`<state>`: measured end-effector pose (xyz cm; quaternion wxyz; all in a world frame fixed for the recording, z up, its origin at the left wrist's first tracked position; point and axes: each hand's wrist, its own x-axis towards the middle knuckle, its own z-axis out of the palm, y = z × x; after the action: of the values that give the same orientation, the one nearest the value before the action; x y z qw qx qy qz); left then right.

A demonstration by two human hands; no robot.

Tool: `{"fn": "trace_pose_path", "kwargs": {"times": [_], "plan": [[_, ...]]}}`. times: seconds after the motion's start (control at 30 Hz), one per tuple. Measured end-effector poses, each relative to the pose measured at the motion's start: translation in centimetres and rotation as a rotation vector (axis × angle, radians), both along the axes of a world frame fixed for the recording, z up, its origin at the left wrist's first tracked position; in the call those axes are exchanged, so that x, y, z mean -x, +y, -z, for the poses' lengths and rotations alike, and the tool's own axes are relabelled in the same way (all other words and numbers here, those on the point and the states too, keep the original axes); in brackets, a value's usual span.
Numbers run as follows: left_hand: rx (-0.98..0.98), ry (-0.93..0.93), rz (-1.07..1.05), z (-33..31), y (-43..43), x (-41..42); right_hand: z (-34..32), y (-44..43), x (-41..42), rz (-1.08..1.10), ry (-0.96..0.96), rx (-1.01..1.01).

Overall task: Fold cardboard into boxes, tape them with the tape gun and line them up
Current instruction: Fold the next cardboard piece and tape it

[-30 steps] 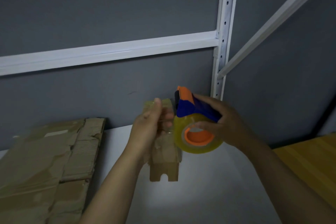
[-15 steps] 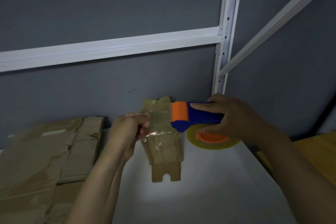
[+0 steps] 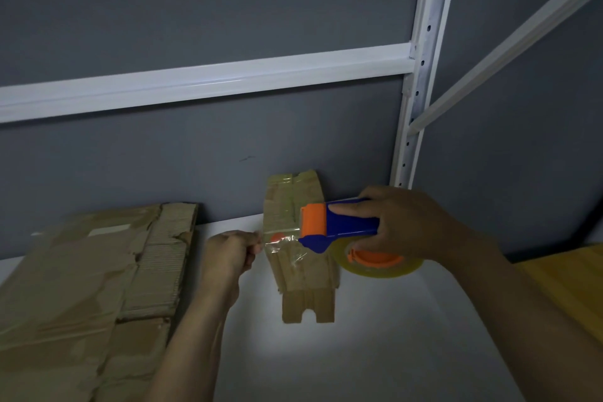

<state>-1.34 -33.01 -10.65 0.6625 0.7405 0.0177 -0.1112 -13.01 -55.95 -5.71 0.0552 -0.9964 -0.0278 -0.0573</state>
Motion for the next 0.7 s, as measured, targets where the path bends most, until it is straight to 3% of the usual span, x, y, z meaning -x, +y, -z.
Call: {"fn": "trace_pose_path", "kwargs": {"times": [0.3, 0.43, 0.57, 0.7], "plan": [[0.046, -0.105, -0.037, -1.1, 0.5, -0.6, -2.0, 0.5, 0.0, -0.015, -0.044, 0.048], [0.072, -0.122, -0.059, -1.2, 1.4, -1.2, -2.3, -0.3, 0.6, 0.006, 0.012, -0.046], [0.022, -0.114, 0.029, -0.8, 2.2, -1.9, -2.1, -2.5, 1.5, 0.053, 0.01, 0.073], [0.079, -0.081, 0.019, -0.2, 1.5, -1.6, -1.6, -3.3, 1.7, 0.064, 0.014, -0.041]]}}
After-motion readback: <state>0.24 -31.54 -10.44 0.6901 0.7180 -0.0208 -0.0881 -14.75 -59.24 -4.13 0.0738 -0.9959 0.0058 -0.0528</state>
